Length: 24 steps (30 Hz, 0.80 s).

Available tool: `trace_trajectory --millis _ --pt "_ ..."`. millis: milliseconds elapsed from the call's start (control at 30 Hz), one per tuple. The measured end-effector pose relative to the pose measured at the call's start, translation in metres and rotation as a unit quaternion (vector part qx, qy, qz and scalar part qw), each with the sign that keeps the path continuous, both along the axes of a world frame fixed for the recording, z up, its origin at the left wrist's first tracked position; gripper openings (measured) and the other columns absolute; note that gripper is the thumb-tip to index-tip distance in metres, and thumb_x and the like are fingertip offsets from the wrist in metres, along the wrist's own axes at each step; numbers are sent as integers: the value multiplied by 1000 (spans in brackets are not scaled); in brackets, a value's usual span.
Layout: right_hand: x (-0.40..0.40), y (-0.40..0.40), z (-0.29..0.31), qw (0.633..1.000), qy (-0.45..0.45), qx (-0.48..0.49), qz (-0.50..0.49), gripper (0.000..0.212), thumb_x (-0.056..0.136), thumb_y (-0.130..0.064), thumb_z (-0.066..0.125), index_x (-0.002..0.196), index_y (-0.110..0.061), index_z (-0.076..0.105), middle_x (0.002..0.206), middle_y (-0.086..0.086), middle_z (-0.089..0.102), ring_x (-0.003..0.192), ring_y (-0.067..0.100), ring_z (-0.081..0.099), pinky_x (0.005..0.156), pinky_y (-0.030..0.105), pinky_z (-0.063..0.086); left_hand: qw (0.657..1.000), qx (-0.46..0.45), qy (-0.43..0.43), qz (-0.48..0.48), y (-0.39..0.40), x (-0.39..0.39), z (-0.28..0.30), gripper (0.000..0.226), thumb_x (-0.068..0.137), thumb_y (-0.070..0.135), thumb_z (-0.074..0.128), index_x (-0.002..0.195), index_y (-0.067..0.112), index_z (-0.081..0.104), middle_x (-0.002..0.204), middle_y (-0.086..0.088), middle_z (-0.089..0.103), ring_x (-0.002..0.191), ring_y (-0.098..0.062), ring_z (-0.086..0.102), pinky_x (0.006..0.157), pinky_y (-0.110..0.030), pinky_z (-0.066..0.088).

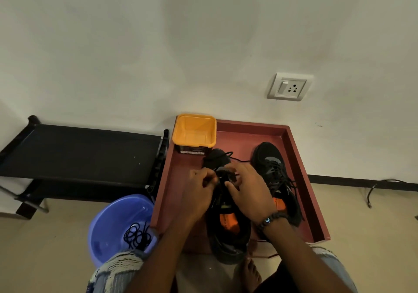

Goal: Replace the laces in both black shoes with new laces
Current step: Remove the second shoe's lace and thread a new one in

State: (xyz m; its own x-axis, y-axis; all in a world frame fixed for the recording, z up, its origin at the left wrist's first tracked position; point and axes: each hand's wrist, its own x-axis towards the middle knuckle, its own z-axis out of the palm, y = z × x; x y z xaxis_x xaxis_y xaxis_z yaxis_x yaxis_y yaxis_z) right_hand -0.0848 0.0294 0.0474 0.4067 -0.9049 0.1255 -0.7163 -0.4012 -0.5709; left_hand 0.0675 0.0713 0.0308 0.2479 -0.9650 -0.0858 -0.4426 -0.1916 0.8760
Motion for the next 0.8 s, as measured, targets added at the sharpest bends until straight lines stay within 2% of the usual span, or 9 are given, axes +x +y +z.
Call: trace_trajectory --millis 67,167,267,367,467,567,633,733,800 --pt "4 -4 -2 998 -26 42 35 33 90 -16 68 120 -31 64 116 -18 61 89 2 60 84 23 52 1000 0 -20 -16 0 -4 -2 10 99 18 56 103 20 64 110 1 52 93 -4 54 70 -6 42" --pt "-3 -14 -5 994 -63 92 -5 15 92 -16 67 103 -24 75 95 -15 71 86 -1 65 83 16 53 1000 11 3 -7 -1 -8 -3 8 96 24 62 104 23 62 109 3 50 99 -10 56 71 -6 42" --pt "-13 -22 -7 985 -98 135 -38 10 92 -19 69 97 -25 74 82 -10 72 76 -1 68 76 18 56 996 57 -58 -39 -1 -13 -8 42 88 37 71 121 24 50 118 4 42 97 -7 50 70 -8 38" --pt "-13 -27 -8 985 -62 152 -45 9 89 -17 70 94 -25 72 77 -6 70 73 2 67 75 17 56 992 59 -110 6 -4 -23 -13 56 83 32 74 128 21 42 123 0 44 105 -14 51 82 -25 49" --pt "-4 -32 -6 991 9 129 -17 9 90 -16 68 90 -22 74 80 -11 67 77 1 62 69 4 46 994 45 -63 71 -6 -25 -14 44 85 23 71 124 18 51 116 -1 59 100 -14 60 84 -31 56" --pt "7 -33 -10 991 38 126 3 10 89 -16 70 86 -23 76 87 -11 66 82 1 60 80 16 49 995 34 -28 94 -1 -21 -13 23 90 25 68 112 19 62 98 4 67 82 -4 64 69 -22 58" --pt "13 -31 -13 992 21 121 -20 10 89 -15 70 84 -21 76 79 -16 60 76 -2 55 81 20 49 995 30 -16 96 1 -18 -13 18 92 25 67 109 20 65 89 12 65 75 2 62 59 -10 51" --pt "19 -29 -23 991 -11 120 -66 8 90 -17 70 86 -18 76 72 -17 53 72 -4 51 80 21 47 994 29 -12 107 1 -13 -12 13 94 26 65 106 20 66 85 16 60 73 5 56 56 -5 44" --pt "22 -25 -30 988 -26 131 -80 7 90 -23 70 87 -21 77 79 -14 58 78 1 55 83 24 49 993 32 -9 115 1 -11 -14 9 95 25 63 103 20 65 84 16 58 71 6 52 56 -4 41"
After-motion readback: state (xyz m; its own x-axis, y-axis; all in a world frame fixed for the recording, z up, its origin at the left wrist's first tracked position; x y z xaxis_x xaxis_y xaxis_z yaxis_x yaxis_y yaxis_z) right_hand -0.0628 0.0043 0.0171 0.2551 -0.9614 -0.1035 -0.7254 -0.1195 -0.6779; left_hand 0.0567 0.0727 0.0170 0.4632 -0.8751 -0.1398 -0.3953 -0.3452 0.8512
